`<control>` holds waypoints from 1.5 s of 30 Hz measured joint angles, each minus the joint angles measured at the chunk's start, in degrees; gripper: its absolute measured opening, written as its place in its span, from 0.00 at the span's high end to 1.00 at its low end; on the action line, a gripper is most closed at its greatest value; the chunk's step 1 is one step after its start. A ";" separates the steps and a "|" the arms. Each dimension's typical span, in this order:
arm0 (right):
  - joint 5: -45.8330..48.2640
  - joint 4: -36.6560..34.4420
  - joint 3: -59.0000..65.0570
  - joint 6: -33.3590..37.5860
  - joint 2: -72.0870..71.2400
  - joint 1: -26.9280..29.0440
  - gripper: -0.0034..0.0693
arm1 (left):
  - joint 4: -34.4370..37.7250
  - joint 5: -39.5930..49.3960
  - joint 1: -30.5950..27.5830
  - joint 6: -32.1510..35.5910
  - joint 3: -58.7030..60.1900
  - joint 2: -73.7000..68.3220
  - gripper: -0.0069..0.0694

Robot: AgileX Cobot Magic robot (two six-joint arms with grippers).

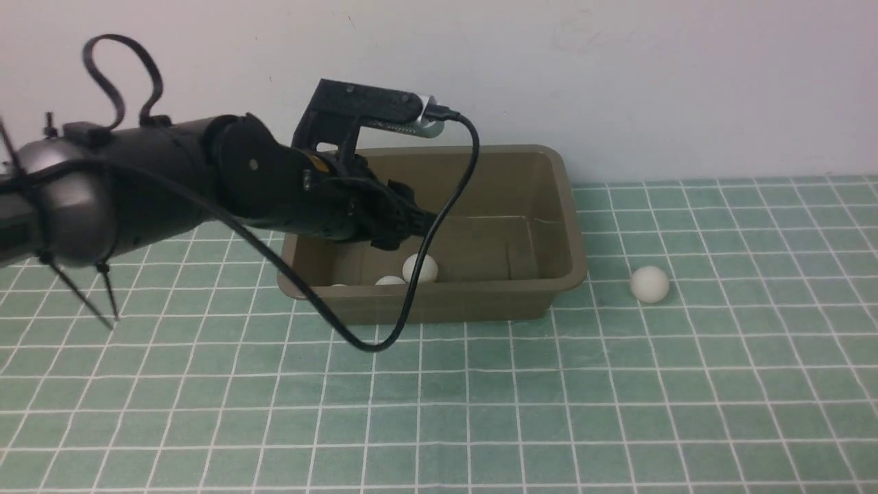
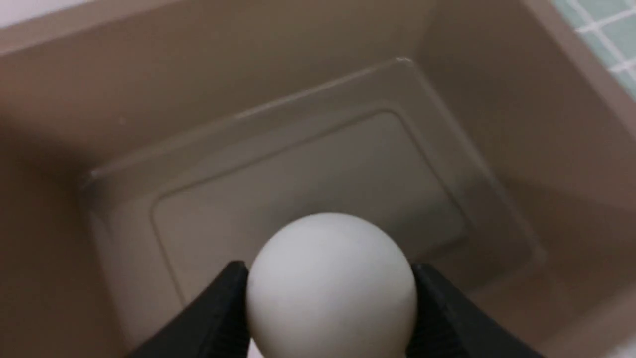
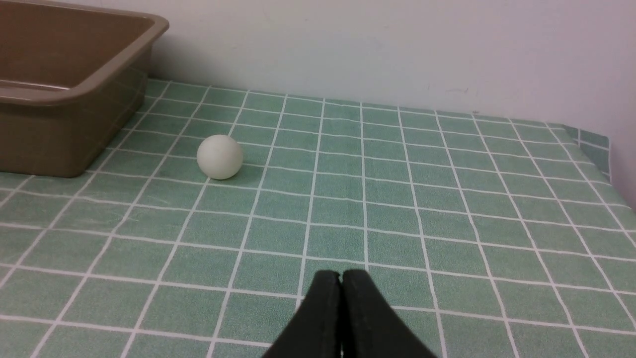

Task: Put the table tennis balls in the box on the green coffee tablecloth.
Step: 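Drop the ball into the bin, then reach for and grasp a ping pong ball on the table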

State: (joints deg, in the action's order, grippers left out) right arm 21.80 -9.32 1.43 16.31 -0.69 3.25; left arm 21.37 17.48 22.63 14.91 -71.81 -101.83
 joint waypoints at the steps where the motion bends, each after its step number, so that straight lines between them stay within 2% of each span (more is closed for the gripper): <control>1: 0.00 0.00 0.00 0.00 0.00 0.00 0.97 | -0.79 0.14 -0.42 0.43 -2.19 -2.21 0.45; 5: 0.00 0.00 0.00 0.00 0.00 0.00 0.97 | -3.01 0.78 -0.72 3.02 -6.00 -7.48 0.43; 12: 0.00 0.00 0.00 0.00 0.00 0.00 0.97 | -3.54 1.85 -0.72 4.44 -8.94 -14.12 0.20; 17: 0.00 0.00 0.00 0.00 0.00 0.00 0.97 | -4.78 2.19 -0.77 4.69 -10.13 -13.12 0.18; 21: 0.00 0.00 0.00 0.00 0.00 0.00 0.97 | -5.24 4.50 -0.77 5.06 -10.65 -7.71 0.30; 26: 0.00 0.00 0.00 0.00 0.00 0.00 0.97 | -8.83 8.10 -0.77 5.54 -10.69 1.67 0.62; 28: 0.00 0.00 0.00 0.00 0.00 0.00 0.97 | -12.18 13.19 -0.78 5.67 -10.71 6.96 0.81; 30: 0.00 0.00 0.00 0.00 0.00 0.00 0.97 | -14.78 17.60 -0.83 5.67 -10.71 10.88 0.89; 33: 0.00 0.00 0.00 0.00 0.00 0.00 0.97 | -16.94 20.66 -0.83 4.52 -9.85 16.33 0.91; 41: -0.05 0.00 0.00 0.00 0.00 0.00 0.97 | -17.56 19.64 -0.83 2.44 2.19 32.54 0.91; 45: -3.38 -1.05 0.25 -0.06 0.00 0.00 0.97 | -17.67 19.64 -0.83 2.23 7.06 36.89 0.91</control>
State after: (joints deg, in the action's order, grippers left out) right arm 18.41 -10.36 1.68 16.25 -0.69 3.25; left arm 3.70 37.13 21.80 17.15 -64.75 -64.95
